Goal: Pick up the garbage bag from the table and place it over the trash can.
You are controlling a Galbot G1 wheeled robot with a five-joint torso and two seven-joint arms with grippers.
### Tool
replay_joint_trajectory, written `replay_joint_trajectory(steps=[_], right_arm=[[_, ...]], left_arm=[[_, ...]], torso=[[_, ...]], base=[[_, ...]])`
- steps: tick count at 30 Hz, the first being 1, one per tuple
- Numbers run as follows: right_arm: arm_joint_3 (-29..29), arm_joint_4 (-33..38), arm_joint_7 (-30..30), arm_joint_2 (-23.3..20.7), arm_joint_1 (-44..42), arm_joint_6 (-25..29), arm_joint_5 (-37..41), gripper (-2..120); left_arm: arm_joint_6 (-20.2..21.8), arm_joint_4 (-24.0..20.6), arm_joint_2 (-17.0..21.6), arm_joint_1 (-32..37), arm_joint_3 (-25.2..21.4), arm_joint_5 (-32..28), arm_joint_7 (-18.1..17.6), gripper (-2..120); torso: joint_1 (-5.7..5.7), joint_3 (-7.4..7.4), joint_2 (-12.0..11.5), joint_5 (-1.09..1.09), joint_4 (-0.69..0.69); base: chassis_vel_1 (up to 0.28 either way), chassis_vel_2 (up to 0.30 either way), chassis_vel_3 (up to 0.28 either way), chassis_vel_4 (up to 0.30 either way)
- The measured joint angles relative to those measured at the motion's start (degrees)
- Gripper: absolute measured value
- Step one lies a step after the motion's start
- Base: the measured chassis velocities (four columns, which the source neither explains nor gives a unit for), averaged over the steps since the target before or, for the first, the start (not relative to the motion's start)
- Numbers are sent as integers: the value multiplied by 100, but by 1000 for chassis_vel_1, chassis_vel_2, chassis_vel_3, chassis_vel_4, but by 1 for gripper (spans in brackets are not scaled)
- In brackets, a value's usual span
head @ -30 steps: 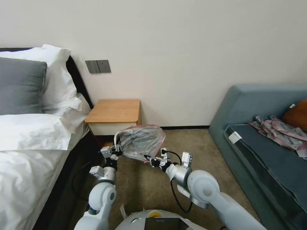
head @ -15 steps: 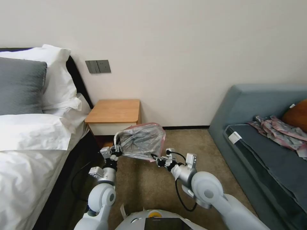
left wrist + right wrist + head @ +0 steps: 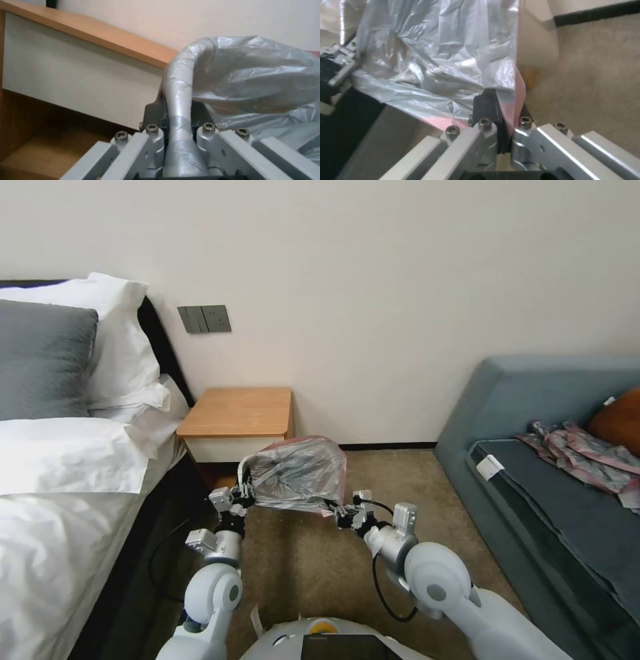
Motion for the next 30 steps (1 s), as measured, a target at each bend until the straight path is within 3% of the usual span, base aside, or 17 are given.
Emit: replay_joint_trajectory(steps=[17,30], right_arm=[[67,9,-265,25,-294,125,-454,0],[307,304,-515,-253,-747,329,-1063,43]], left_arm=[[-18,12,15,4,8,-15,3,6],[-25,11,-6,-22,-76,-37,-19,6]], torso=[[0,0,0,0,0],[0,0,0,0,0]], base=[[0,0,0,0],[0,0,0,0]])
